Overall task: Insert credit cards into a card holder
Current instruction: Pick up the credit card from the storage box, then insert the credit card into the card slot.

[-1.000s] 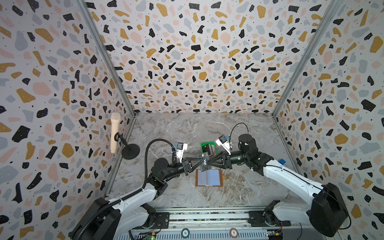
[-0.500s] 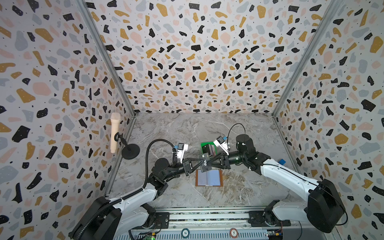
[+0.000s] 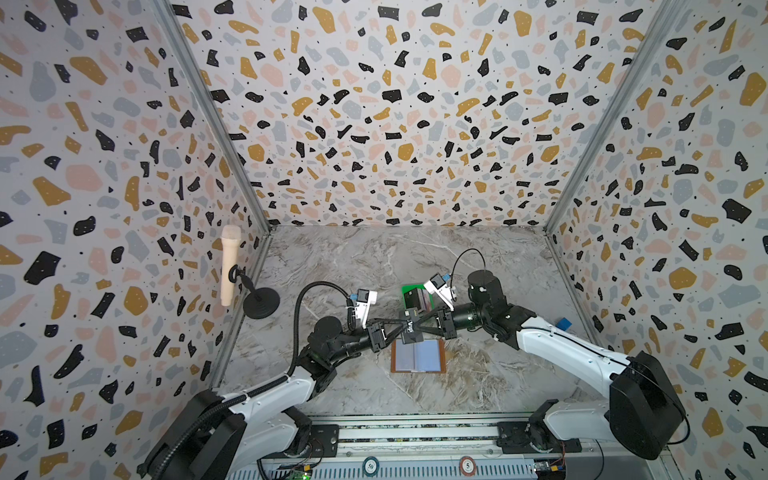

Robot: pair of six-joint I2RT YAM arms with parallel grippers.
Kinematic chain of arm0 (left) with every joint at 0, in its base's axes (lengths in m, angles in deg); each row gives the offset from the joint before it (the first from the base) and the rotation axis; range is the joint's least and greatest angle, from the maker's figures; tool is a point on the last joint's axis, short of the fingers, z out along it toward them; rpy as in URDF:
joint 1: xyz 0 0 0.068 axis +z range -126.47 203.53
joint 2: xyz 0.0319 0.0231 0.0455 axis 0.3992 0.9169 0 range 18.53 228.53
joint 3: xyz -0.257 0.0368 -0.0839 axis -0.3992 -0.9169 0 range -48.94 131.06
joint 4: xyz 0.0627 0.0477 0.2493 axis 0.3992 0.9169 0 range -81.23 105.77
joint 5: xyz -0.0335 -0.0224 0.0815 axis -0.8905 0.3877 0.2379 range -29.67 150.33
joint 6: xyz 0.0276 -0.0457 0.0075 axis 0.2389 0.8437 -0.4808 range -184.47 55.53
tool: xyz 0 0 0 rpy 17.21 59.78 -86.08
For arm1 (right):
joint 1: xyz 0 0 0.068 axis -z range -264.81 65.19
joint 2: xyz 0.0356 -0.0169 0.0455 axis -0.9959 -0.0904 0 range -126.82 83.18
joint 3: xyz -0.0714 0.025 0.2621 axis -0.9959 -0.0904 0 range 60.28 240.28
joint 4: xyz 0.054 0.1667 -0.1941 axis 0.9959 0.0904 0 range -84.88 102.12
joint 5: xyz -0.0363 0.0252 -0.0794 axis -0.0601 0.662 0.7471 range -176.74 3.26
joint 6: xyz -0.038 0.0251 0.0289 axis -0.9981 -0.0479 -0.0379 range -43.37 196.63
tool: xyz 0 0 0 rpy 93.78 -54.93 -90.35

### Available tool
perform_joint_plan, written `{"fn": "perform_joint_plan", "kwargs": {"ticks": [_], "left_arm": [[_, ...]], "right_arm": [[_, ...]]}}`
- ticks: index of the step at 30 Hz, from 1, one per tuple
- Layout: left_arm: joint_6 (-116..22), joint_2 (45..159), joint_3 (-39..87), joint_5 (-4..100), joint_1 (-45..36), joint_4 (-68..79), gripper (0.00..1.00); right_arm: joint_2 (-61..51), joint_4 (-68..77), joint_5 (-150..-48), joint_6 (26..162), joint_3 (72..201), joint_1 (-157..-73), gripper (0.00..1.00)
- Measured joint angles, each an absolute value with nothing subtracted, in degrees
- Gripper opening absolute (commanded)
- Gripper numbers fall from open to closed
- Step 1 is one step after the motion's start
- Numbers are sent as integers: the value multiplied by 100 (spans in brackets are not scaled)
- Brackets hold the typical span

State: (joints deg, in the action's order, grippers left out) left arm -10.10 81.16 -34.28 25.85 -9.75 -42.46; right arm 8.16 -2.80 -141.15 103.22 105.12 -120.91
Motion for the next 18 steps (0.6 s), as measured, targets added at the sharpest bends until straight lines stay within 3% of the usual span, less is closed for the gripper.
{"fn": "perform_joint_plan", "kwargs": {"ticks": [9, 18], "left_arm": [[-1177, 8516, -3957, 3669, -1014, -3387, 4], [-1443, 9189, -3924, 4144, -1342, -2967, 0]], "right_arm": [[1104, -997, -12685, 11419, 8973, -12373, 0], [1143, -1690, -11649, 12232, 8300, -12432, 0]]}}
